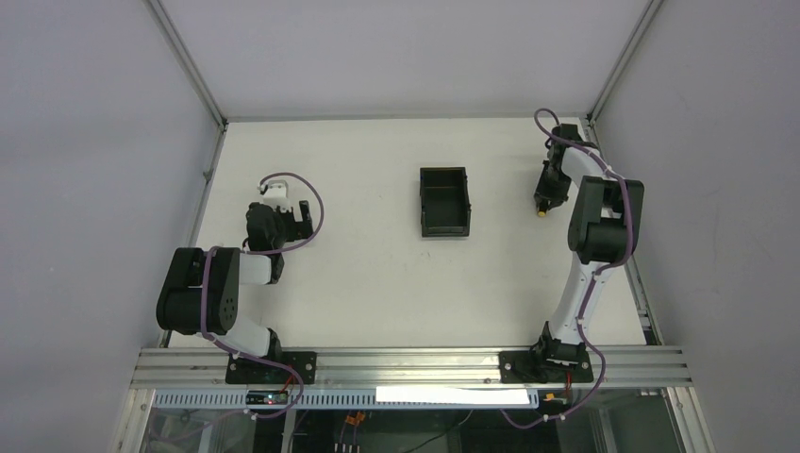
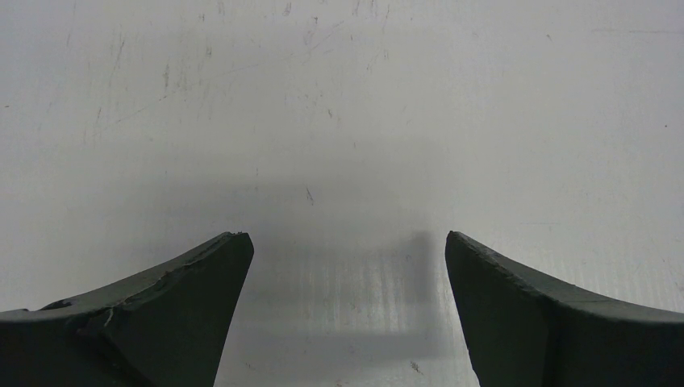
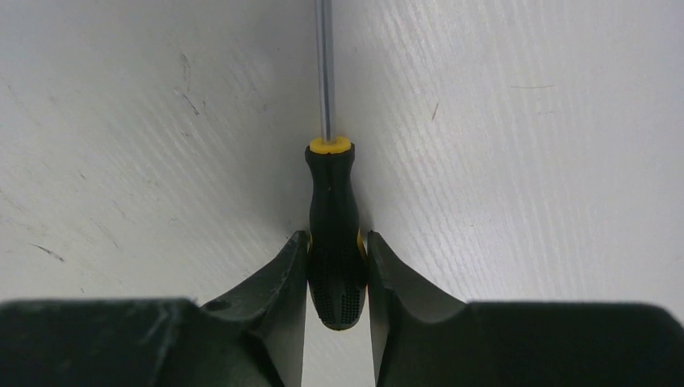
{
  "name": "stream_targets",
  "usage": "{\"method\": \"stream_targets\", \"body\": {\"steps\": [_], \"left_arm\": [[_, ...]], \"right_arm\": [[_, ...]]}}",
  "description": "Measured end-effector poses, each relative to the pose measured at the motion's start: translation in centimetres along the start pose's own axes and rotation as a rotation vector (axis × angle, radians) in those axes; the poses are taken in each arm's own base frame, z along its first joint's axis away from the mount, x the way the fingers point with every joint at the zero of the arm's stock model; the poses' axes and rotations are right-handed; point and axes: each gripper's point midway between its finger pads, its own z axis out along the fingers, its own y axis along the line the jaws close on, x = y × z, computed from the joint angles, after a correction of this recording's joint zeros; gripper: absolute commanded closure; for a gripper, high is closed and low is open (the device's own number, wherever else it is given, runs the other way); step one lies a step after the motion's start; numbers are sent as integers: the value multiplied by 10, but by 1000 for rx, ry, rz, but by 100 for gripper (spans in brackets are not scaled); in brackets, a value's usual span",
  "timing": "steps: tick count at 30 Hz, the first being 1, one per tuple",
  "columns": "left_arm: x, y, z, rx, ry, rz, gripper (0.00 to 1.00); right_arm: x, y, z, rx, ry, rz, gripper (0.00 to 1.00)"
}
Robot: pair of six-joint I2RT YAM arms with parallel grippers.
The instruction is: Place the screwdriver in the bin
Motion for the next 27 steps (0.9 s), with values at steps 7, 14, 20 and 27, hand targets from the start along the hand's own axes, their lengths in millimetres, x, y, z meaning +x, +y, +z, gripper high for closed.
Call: {"method": "stream_targets", "body": {"steps": [7,14,20,27], "left_arm": [[0,0,0,0,0,0,1],[0,0,0,0,0,0,1],[0,0,0,0,0,0,1],[0,0,0,0,0,0,1]], "right_arm": [[-14,11,-37,-87,-78,-72,95],[-12,77,-151,-322,-333,-331,94],[43,160,-202,-525,-407,-657,91],[91,194,-186,-567,-336,-855,90]]}}
